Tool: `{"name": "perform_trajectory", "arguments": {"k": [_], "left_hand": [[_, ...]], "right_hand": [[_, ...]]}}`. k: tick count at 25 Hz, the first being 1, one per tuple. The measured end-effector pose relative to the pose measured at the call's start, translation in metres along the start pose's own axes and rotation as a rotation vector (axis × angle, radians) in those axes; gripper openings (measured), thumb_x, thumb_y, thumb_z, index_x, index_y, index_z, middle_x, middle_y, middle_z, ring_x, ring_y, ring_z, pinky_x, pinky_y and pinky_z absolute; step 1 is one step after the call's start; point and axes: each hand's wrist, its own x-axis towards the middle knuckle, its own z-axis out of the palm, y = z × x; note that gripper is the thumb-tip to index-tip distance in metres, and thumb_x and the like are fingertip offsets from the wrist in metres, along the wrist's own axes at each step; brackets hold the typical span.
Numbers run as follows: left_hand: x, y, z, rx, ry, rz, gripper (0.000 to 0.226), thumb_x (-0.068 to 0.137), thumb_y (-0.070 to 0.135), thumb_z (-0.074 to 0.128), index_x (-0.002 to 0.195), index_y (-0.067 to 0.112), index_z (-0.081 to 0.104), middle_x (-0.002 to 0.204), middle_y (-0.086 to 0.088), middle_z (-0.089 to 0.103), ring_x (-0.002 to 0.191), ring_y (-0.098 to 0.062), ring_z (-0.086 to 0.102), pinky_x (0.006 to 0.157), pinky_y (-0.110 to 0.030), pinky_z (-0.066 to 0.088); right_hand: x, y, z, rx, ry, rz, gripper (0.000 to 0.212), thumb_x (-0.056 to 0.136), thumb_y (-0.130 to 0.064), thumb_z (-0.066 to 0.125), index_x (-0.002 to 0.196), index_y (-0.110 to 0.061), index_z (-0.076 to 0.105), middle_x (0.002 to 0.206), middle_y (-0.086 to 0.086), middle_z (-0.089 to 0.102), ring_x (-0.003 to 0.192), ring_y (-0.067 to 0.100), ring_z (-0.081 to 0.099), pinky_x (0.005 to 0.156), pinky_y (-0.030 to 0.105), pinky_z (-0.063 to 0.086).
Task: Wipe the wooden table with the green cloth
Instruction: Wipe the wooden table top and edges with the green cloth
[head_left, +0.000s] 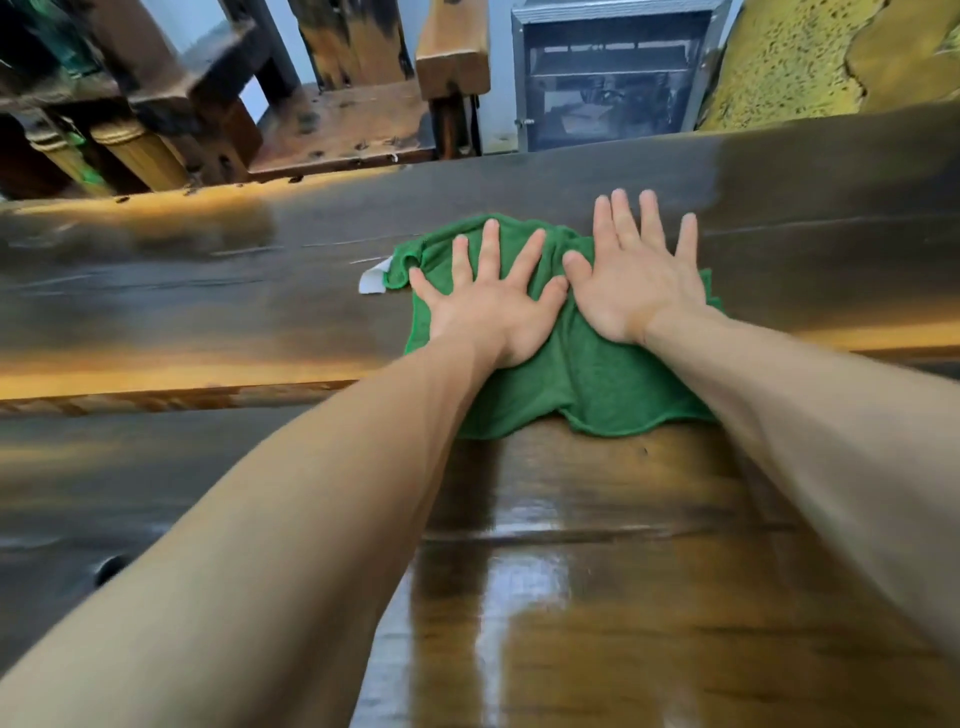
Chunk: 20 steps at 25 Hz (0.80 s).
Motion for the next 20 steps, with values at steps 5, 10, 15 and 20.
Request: {"name": "perform_trajectory", "arguments": {"k": [5,10,15,20], "left_hand": [[0.093,0.001,-0.013,-0.013,0.034,-0.064,0.064,0.095,0.073,0.014,0.155,0.054,0.003,0.169,0.007,-0.01,0.155,-0.027,-0.01,0.11,-0.076,-0.01],[0.159,0.003,-0.022,-0.002,0.039,-0.088,0.064,0.094,0.074,0.014,0.154,0.055,0.002,0.169,0.008,-0.009,0.155,-0.027,-0.008,0.113,-0.073,-0.007],[0.202,-0.004,-0.024,0.037,0.048,-0.069,0.07,0.09,0.078,0.013,0.155,0.053,0.002,0.169,0.007,-0.003,0.155,-0.029,-0.002,0.114,-0.073,-0.004],[0.203,-0.002,-0.024,0.019,0.064,-0.065,0.068,0.092,0.075,0.014,0.155,0.053,0.003,0.17,0.005,-0.002,0.155,-0.029,0.0,0.116,-0.07,-0.003]], "right_hand": [[0.097,-0.001,0.001,-0.05,0.066,-0.011,0.072,0.1,-0.056,0.014,0.159,-0.019,-0.005,0.167,-0.002,-0.01,0.151,0.025,-0.019,0.118,0.059,-0.01],[0.171,0.0,0.004,-0.058,0.069,-0.013,0.073,0.1,-0.058,0.015,0.16,-0.019,-0.001,0.168,-0.001,-0.005,0.152,0.026,-0.014,0.119,0.059,-0.007],[0.211,0.002,0.006,-0.04,0.083,-0.009,0.073,0.099,-0.057,0.015,0.16,-0.019,-0.001,0.168,-0.001,-0.001,0.152,0.027,-0.013,0.119,0.059,-0.006],[0.202,0.005,0.007,-0.02,0.229,-0.059,0.075,0.099,-0.056,0.021,0.159,-0.019,-0.004,0.168,0.0,-0.005,0.152,0.029,-0.011,0.119,0.059,-0.007]]}}
